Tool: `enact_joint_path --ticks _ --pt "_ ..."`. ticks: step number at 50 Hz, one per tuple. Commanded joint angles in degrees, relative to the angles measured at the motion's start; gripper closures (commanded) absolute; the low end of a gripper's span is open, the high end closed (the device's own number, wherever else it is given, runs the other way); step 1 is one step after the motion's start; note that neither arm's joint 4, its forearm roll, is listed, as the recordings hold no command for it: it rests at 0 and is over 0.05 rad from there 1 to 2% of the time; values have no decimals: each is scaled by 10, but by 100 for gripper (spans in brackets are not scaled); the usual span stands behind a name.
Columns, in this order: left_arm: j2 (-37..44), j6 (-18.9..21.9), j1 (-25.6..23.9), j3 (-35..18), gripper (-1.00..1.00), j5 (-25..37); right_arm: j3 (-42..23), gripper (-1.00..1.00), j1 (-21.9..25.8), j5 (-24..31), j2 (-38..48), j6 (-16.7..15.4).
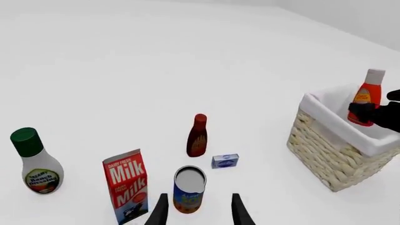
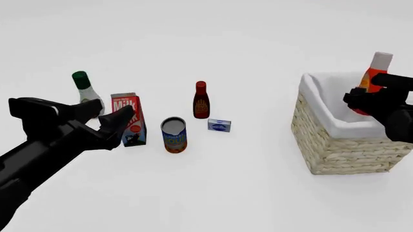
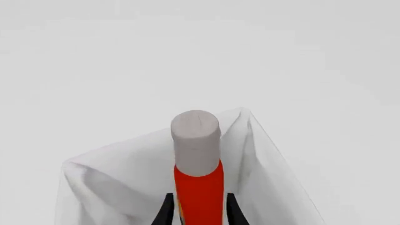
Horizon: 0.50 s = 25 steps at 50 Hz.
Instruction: Pick the ketchup and place it in the basket.
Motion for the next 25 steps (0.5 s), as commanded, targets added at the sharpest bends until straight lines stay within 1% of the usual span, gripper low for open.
enact_joint_path --ticks 1,2,5,8,15,16,19,20,21,23,25 --pt "-2 -2 0 -2 -100 2 -5 -100 1 13 31 9" --pt "-1 -3 -1 -3 -100 2 -6 -100 -1 13 31 4" --pt "-2 -2 -2 -3 -100 3 -5 -100 1 14 28 8" --pt "-3 -2 -1 -4 -100 3 -6 -100 1 16 23 4" --pt "-6 -3 -4 -5 -100 5 -3 -100 9 27 -20 -3" --pt "-7 -2 -4 -5 -100 6 -4 -100 15 36 -39 -3" --pt "-9 -2 -4 -6 -100 8 -4 -100 20 42 -58 -8" --pt "-9 -2 -5 -6 -100 8 -5 -100 25 48 -69 -5" --pt "-10 -3 -5 -6 -100 9 -7 -100 28 55 -79 -10" --pt "-13 -3 -6 -5 -100 9 -9 -100 41 69 -106 -11" --pt "-13 -4 -6 -5 -100 9 -13 -100 51 81 -126 -6"
